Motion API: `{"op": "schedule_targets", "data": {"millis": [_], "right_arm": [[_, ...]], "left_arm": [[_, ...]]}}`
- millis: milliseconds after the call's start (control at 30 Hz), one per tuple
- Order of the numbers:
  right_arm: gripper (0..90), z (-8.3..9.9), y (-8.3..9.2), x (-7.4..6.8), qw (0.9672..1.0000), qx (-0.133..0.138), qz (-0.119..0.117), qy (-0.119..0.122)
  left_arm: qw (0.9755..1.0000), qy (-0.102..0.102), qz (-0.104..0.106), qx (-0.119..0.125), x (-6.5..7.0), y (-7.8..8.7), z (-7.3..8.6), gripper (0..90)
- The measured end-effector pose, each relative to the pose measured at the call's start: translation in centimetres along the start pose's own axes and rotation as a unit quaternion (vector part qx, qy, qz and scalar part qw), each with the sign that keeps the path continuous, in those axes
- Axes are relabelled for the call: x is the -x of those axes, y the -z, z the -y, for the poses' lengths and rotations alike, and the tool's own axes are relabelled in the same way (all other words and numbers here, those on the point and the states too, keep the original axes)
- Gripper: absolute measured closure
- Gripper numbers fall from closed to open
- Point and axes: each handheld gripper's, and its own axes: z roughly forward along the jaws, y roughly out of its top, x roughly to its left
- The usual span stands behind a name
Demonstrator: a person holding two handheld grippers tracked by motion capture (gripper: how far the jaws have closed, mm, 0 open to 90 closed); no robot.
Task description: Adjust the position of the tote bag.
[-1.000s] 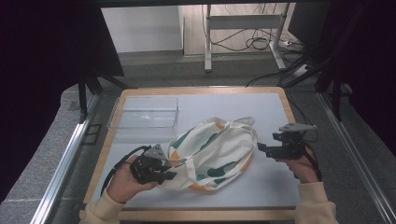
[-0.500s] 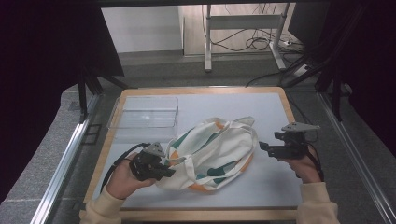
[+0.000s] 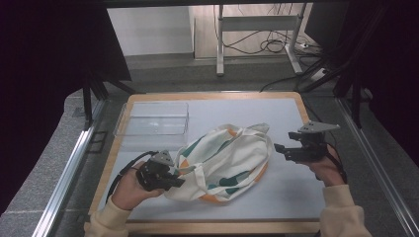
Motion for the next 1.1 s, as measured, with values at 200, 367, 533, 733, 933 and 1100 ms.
{"op": "schedule_targets", "data": {"millis": [200, 367, 533, 733, 933, 1100], "right_arm": [[27.0, -1.5, -1.0, 1.1, 0.9994, -0.025, 0.005, 0.021], [27.0, -3.5, -1.6, 2.7, 0.9985, -0.046, 0.016, 0.026], [26.7, -4.1, -2.3, 3.5, 0.9976, -0.063, 0.009, 0.026], [27.2, -4.5, -3.4, 4.2, 0.9958, -0.084, 0.006, 0.037], [27.1, -4.9, -4.3, 4.2, 0.9941, -0.096, -0.002, 0.051], [26.4, -5.3, -5.4, 3.9, 0.992, -0.106, -0.006, 0.069]], "left_arm": [[1.0, 0.001, 0.003, 0.001, -0.1, 0.0, 0.0, 84.2], [1.0, 0.001, 0.001, 0.005, -0.1, 0.1, 0.0, 84.2], [1.0, 0.001, 0.001, 0.004, -0.1, 0.1, 0.0, 84.1], [1.0, 0.002, 0.002, 0.003, -0.2, 0.1, 0.1, 84.0], [1.0, 0.002, 0.001, 0.004, -0.1, 0.1, 0.0, 83.9], [1.0, 0.002, 0.001, 0.003, 0.0, 0.1, 0.0, 83.9]]}}
